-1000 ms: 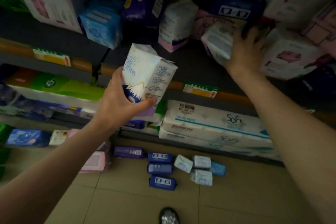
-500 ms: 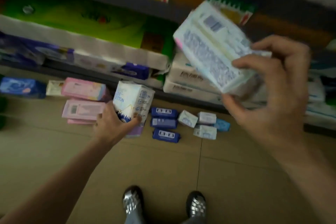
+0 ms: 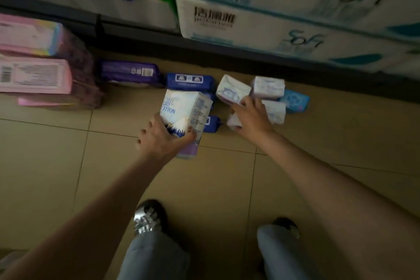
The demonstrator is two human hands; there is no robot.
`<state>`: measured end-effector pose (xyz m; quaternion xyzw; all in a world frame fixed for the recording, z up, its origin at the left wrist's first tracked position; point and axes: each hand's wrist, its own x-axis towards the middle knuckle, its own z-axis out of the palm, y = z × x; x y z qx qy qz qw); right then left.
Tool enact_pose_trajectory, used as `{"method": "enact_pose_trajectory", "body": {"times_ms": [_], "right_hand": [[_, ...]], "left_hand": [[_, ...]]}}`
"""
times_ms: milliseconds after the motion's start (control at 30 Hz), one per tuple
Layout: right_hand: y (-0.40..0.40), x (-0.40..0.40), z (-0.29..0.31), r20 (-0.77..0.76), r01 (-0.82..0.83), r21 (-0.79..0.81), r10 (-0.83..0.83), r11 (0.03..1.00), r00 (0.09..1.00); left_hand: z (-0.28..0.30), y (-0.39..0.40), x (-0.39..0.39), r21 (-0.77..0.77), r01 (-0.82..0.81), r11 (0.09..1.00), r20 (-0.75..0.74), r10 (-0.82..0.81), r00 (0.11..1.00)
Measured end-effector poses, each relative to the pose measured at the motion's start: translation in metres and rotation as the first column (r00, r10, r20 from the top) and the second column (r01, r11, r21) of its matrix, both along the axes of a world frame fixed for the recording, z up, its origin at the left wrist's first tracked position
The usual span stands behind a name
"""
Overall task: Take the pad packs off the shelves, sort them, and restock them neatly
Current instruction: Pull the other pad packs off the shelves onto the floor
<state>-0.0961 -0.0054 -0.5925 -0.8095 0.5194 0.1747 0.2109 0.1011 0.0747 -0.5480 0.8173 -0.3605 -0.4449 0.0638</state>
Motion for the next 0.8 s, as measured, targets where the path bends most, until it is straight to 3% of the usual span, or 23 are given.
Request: {"method": "enact_pose_trajectory", "body": {"times_ms": [267,433,467,533,600,633,667,733,800], "right_hand": [[-0.014,0.049,-0.06,0.122,-0.098,-0.119,0.113,0.988,0.986],[-0.018,0.014,-0.08,0.008,-0.177,-0.041,0.177,0.983,0.984],[-0.017,0.01,-0.08,0.055,-0.127,-0.006,0.128,0.992,0.99],[-0.015,0.01,-0.067,0.29,0.167,0.096,-0.188,0.981,0.939],[-0.012,0.014,-0.037,0.487,0.446,0.347,-0.565,0.825,0.666],[-0.008,0.014,-0.021,0.471,0.451,0.546,-0.704,0.706,0.531],[-0.002,0.011,-0.008,0.391,0.384,0.717,-0.791,0.582,0.47],[0.016,0.001,0.003,0.23,0.329,0.829,-0.812,0.452,0.536],[0.027,-0.02,-0.001,0.194,0.402,0.783,-0.801,0.475,0.567]], "left_hand": [[-0.042,0.011,-0.005,-0.09,-0.003,0.996,0.089,0.011,0.996],[-0.052,0.012,-0.007,-0.046,0.035,0.998,0.14,-0.028,0.99],[-0.053,0.011,-0.009,-0.034,0.051,0.998,0.153,-0.045,0.987],[-0.051,0.009,-0.016,-0.009,0.101,0.995,0.176,-0.098,0.979],[-0.046,0.008,-0.025,0.005,0.188,0.982,0.217,-0.185,0.959],[-0.043,0.008,-0.03,0.003,0.259,0.966,0.252,-0.251,0.934],[-0.042,0.01,-0.037,-0.02,0.342,0.939,0.294,-0.322,0.9],[-0.045,0.015,-0.048,-0.094,0.504,0.858,0.375,-0.439,0.817],[-0.046,0.018,-0.064,-0.116,0.594,0.796,0.382,-0.516,0.766]]}}
